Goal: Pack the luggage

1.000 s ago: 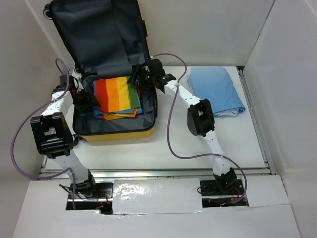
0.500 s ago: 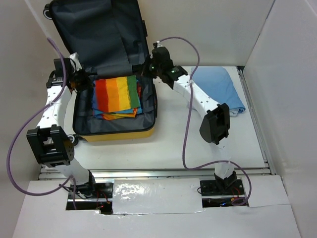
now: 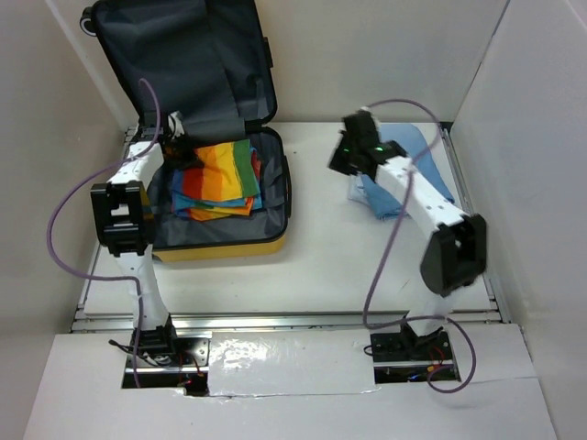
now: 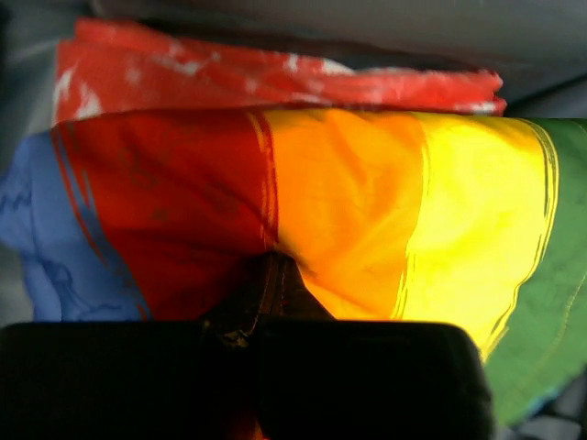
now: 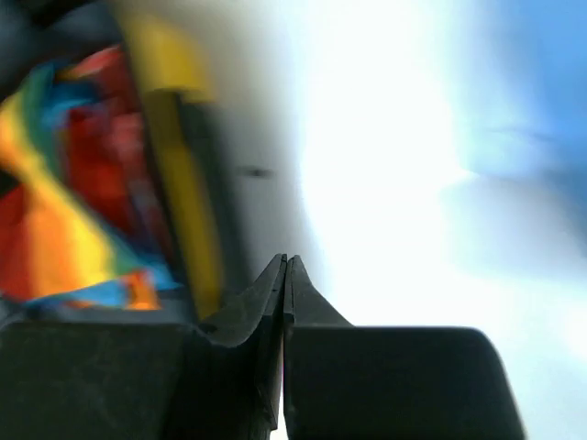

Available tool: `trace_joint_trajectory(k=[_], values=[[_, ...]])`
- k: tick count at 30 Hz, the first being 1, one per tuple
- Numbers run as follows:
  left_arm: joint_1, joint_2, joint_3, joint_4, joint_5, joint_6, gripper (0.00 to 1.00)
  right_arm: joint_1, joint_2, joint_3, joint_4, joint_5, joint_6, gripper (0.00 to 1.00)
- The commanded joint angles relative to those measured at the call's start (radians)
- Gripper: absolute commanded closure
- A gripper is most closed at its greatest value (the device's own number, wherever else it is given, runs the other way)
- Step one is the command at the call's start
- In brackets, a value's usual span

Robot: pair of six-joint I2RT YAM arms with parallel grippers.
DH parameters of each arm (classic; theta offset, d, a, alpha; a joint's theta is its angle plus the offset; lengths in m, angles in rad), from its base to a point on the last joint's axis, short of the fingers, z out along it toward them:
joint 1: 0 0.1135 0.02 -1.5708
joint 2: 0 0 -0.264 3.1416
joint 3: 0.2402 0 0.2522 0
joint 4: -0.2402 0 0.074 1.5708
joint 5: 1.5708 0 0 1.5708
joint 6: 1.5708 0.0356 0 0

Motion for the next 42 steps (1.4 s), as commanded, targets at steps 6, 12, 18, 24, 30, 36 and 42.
trace_joint_trajectory(k=[6,12,18,24,30,36,42], values=[[-0.090,-0.030,0.165,-0.052,-0.065,0.051,1.00,-0.345,-0.447,-0.525,0.060,-0.037,0.104,0.69],[-0.207,-0.335,0.073,-0.047,-0.074,0.098,0.73,-0.514,-0.530,-0.745,0.175,-0.122,0.236,0.00],[-0.320,-0.516,-0.074,-0.072,-0.022,0.072,0.55,-0.579,-0.417,-0.791,0.330,-0.142,0.305,0.00],[-0.397,-0.630,-0.197,-0.079,-0.037,0.054,0.55,-0.588,-0.211,-0.706,0.430,-0.158,0.351,0.01],[-0.408,-0.651,-0.239,-0.090,-0.013,0.040,0.55,-0.536,-0.035,-0.655,0.474,-0.165,0.453,0.23],[-0.420,-0.645,-0.222,-0.101,-0.022,0.046,0.55,-0.488,0.019,-0.613,0.433,-0.116,0.471,0.76],[-0.433,-0.651,-0.225,-0.101,0.000,0.043,0.56,-0.482,-0.014,-0.604,0.355,-0.131,0.407,1.00]])
